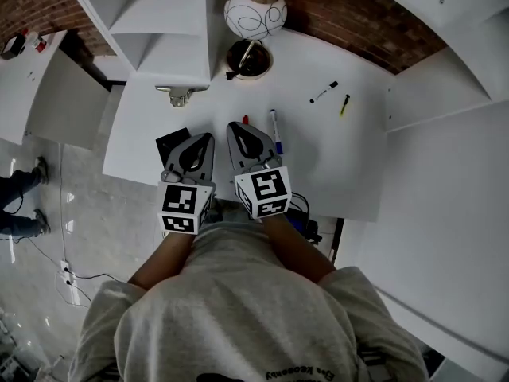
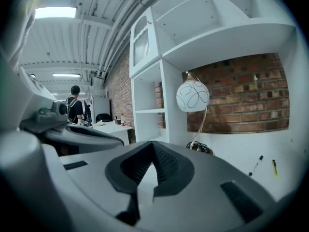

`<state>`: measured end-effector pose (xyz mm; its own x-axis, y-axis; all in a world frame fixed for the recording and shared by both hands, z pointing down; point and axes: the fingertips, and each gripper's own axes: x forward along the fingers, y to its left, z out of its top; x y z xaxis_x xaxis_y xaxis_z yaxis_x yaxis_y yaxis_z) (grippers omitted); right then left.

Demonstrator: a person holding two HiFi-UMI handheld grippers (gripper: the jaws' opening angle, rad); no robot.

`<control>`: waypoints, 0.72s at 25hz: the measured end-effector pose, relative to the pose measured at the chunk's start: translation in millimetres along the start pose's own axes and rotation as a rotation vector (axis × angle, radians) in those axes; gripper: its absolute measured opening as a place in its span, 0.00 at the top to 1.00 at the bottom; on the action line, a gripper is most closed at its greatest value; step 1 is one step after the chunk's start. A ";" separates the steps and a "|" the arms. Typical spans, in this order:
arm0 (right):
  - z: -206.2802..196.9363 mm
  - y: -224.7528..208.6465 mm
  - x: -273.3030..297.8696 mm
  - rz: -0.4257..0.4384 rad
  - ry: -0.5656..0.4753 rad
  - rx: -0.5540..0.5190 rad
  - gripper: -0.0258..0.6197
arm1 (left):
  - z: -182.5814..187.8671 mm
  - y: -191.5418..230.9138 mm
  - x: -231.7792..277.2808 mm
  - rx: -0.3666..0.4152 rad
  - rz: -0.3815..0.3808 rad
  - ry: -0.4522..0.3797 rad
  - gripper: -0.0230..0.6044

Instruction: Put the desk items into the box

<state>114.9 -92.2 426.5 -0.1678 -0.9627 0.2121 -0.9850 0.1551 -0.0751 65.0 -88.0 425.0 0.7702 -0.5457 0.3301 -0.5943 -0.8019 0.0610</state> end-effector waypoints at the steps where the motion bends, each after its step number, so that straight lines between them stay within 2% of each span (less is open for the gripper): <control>1: -3.5 -4.9 -0.2 -0.009 0.012 0.009 0.93 | -1.9 -3.3 3.3 0.001 -0.010 0.009 0.96; 10: -33.2 -31.7 -0.6 -0.059 0.106 0.041 0.93 | -19.3 -24.8 28.9 -0.010 -0.074 0.068 0.96; 18: -66.7 -52.5 4.6 -0.082 0.214 0.072 0.93 | -38.7 -36.0 49.4 -0.046 -0.100 0.127 0.96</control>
<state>163.2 -90.0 496.4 -0.0994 -0.9014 0.4214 -0.9916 0.0547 -0.1169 115.5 -76.7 475.6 0.7922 -0.4265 0.4366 -0.5285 -0.8371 0.1413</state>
